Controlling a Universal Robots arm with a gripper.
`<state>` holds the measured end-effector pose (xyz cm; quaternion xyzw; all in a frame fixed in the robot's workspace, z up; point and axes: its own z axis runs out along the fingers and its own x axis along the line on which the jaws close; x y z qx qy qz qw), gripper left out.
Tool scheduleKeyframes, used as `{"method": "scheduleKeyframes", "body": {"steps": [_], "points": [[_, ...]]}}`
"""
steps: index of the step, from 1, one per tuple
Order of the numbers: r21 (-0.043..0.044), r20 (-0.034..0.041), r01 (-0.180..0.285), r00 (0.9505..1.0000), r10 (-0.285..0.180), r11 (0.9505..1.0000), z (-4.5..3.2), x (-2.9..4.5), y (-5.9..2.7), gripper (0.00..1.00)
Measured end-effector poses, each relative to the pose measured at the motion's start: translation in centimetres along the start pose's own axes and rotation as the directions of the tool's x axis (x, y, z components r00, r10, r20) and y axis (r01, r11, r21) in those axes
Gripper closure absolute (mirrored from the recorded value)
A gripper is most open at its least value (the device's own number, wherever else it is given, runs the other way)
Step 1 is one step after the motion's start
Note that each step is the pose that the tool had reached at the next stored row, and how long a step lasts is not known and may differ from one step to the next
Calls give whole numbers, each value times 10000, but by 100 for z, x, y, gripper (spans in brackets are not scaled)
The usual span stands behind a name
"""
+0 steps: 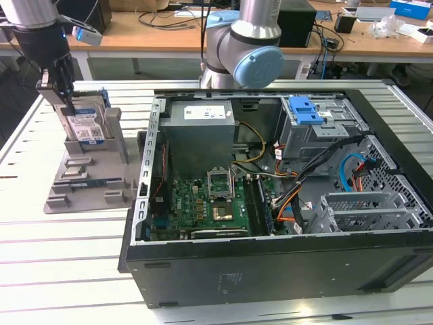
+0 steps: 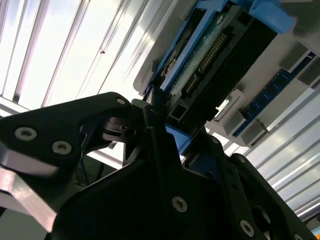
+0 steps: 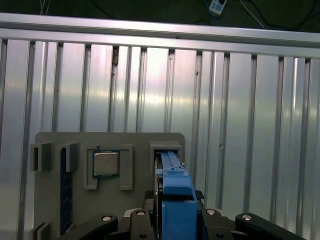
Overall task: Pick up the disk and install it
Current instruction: 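Pick up the disk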
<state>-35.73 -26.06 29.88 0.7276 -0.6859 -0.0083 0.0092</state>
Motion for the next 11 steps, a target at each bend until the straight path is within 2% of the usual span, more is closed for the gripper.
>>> {"method": "scheduleKeyframes", "body": {"steps": [5, 8, 9, 11], "points": [[0, -1, 1, 10000, -1, 10000, -96, -10, 2, 63], [-2, 0, 0, 10000, 0, 10000, -180, -17, 3, 63], [0, 0, 0, 10000, 0, 10000, -254, -24, 5, 63], [0, -1, 1, 10000, -1, 10000, -322, -29, 6, 63]]}}
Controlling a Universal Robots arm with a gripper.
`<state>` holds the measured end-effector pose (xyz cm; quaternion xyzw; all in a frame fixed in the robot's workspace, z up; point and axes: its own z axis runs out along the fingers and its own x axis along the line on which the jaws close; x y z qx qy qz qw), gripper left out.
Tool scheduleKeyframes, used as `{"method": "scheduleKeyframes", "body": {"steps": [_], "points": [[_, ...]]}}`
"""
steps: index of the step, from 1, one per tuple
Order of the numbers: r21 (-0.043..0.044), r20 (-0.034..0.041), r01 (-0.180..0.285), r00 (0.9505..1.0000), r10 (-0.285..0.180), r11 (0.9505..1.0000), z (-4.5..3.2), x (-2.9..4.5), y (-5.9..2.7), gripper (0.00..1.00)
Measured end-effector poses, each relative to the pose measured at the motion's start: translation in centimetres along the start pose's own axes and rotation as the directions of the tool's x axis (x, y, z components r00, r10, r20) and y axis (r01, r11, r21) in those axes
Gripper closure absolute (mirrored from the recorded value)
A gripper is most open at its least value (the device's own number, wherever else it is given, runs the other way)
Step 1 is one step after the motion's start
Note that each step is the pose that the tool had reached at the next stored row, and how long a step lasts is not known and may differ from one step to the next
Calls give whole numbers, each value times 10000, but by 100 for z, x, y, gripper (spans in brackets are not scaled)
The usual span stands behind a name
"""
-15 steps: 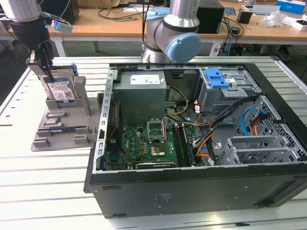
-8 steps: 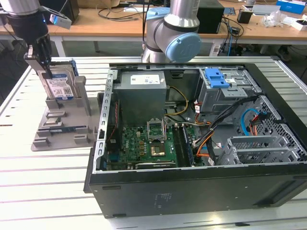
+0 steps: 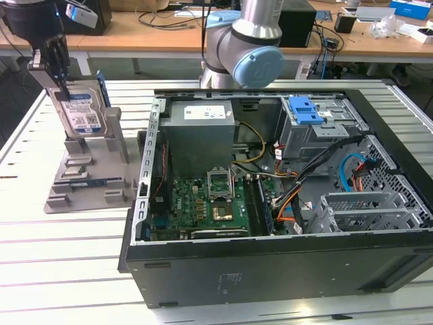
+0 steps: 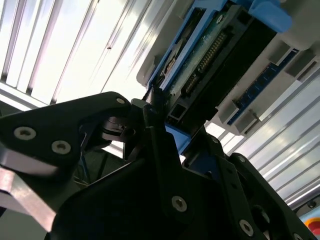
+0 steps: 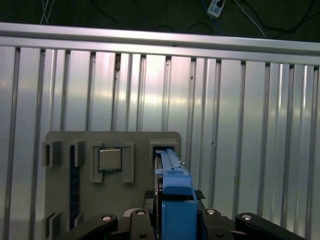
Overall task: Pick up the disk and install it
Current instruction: 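Pick up the disk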
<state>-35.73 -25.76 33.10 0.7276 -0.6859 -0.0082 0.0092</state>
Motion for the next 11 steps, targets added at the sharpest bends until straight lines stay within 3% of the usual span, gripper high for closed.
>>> {"method": "scheduleKeyframes", "body": {"steps": [11], "points": [[-1, 0, -1, 10000, 1, 10000, -336, -20, 7, 63]]}}
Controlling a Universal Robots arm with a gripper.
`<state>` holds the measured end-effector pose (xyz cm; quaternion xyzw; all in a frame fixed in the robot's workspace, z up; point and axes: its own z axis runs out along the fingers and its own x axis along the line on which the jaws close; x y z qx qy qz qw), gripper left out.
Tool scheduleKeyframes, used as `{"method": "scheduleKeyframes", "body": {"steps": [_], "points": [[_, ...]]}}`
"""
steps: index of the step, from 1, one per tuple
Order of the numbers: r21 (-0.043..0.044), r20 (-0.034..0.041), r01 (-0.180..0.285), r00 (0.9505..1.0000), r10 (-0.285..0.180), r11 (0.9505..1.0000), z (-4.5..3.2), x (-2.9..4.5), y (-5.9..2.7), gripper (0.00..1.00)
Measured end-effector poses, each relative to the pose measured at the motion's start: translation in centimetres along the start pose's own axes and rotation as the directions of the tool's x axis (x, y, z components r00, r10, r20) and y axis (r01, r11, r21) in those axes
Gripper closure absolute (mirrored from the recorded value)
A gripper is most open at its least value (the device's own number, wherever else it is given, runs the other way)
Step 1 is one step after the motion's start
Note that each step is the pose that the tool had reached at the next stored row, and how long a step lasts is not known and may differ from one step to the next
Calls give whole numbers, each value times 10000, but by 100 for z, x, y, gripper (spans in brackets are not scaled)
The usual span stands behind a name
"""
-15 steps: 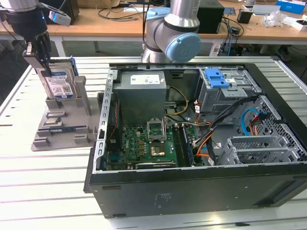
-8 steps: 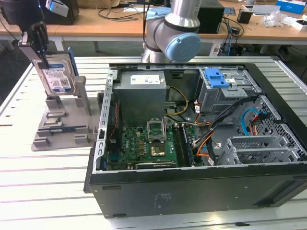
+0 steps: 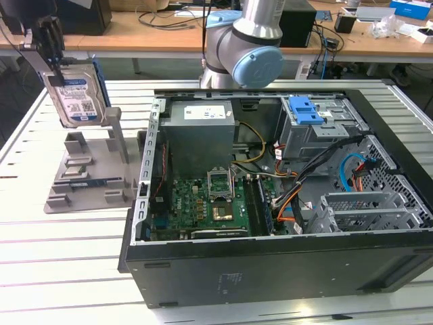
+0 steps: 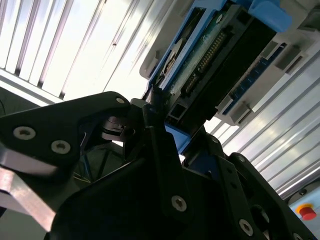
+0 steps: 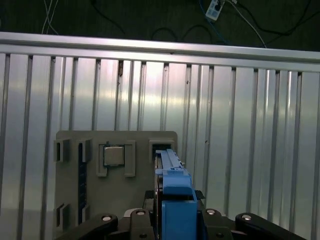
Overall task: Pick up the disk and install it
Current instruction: 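Pick up the disk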
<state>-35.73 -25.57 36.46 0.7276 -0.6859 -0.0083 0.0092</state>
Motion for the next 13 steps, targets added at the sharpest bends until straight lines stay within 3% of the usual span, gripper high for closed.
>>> {"method": "scheduleKeyframes", "body": {"steps": [13], "points": [[1, 0, 0, 10000, 0, 10000, -282, -4, 7, 63]]}}
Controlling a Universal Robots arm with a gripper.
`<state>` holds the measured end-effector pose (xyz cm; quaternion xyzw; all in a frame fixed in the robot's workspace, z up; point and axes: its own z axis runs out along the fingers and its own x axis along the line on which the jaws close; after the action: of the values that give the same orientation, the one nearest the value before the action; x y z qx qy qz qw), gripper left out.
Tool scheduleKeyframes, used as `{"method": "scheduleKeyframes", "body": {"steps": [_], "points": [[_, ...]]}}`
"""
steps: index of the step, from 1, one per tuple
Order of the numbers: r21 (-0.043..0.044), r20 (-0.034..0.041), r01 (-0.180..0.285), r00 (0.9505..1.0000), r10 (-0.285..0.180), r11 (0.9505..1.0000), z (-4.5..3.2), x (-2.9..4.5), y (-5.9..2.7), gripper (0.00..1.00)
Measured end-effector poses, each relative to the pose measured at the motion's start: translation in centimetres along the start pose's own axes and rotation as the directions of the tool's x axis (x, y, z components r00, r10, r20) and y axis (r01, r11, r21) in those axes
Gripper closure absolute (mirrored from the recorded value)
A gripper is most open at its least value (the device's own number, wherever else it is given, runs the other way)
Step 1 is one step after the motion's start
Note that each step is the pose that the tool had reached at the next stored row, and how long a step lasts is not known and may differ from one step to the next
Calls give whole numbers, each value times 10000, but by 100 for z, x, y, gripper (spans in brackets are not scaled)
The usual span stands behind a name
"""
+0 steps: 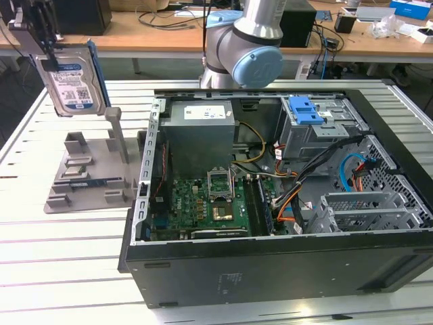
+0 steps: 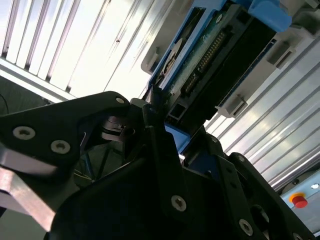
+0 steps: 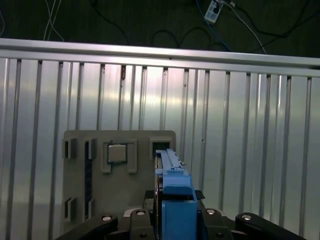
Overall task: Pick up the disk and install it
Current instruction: 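Pick up the disk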
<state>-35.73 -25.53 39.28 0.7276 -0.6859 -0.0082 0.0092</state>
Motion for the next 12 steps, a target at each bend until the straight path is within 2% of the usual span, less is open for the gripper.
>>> {"method": "scheduleKeyframes", "body": {"steps": [4, 12], "points": [[1, 0, 0, 10000, 0, 10000, -131, -2, 3, 63], [-1, 3, 0, 10000, 0, 10000, -328, -2, 8, 63]]}}
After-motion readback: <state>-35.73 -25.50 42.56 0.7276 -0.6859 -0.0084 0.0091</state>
